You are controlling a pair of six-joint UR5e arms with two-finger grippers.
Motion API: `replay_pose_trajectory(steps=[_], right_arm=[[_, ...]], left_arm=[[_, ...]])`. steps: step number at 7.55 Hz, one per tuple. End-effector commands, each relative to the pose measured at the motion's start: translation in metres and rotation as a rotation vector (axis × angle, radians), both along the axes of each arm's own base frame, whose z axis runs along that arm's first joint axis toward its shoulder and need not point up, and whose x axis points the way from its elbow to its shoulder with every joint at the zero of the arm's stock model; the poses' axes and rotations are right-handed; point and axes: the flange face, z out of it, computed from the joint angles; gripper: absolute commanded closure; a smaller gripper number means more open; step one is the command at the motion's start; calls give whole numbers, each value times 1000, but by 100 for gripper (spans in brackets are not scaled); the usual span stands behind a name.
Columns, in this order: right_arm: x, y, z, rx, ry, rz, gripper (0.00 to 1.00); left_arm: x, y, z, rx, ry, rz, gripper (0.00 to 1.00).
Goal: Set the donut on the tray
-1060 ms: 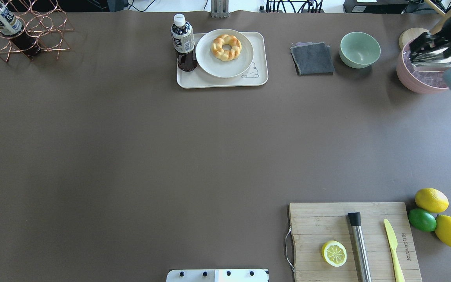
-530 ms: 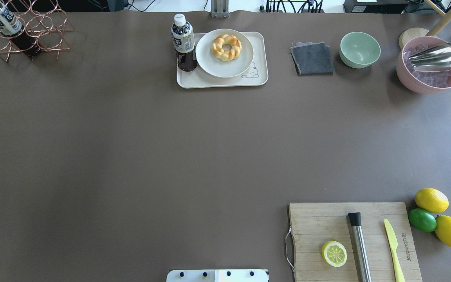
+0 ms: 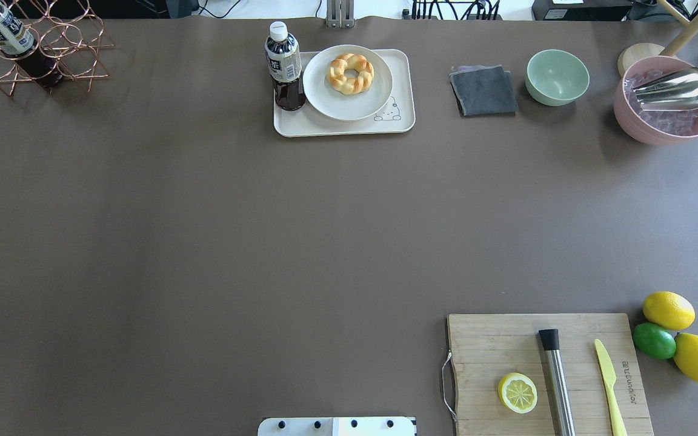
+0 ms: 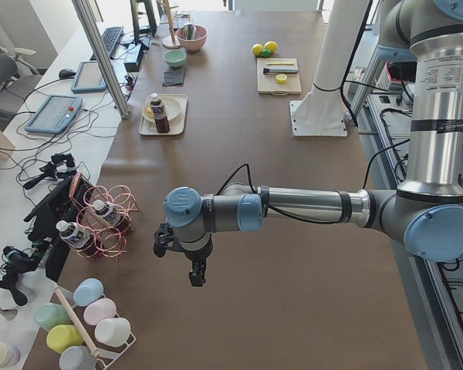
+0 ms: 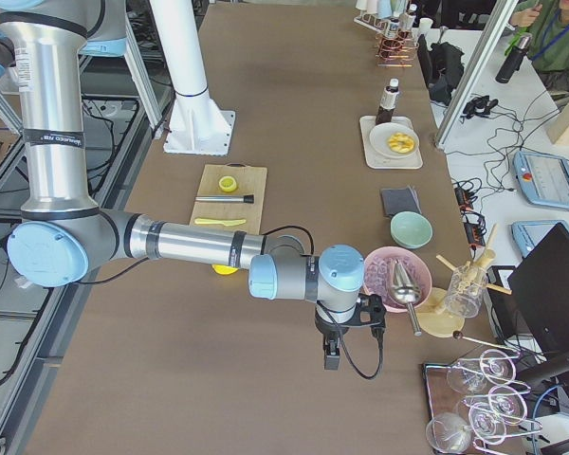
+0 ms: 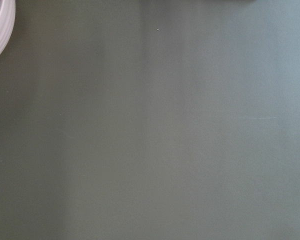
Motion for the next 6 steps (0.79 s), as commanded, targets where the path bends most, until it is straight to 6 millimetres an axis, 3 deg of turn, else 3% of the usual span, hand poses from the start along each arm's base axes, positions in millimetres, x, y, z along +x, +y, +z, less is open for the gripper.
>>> replay_pose_trajectory(steps=[1,2,6], right_arm=[[29,18,9,-18,-8,61,0],[36,21,8,-17,-20,79,0],[29,26,8,-28,-112,88,0]], left_arm=[[1,2,28,-36,-6,1,2],[1,2,26,-32,2,0,2],[-4,5,14,-6,-20,-3,2]])
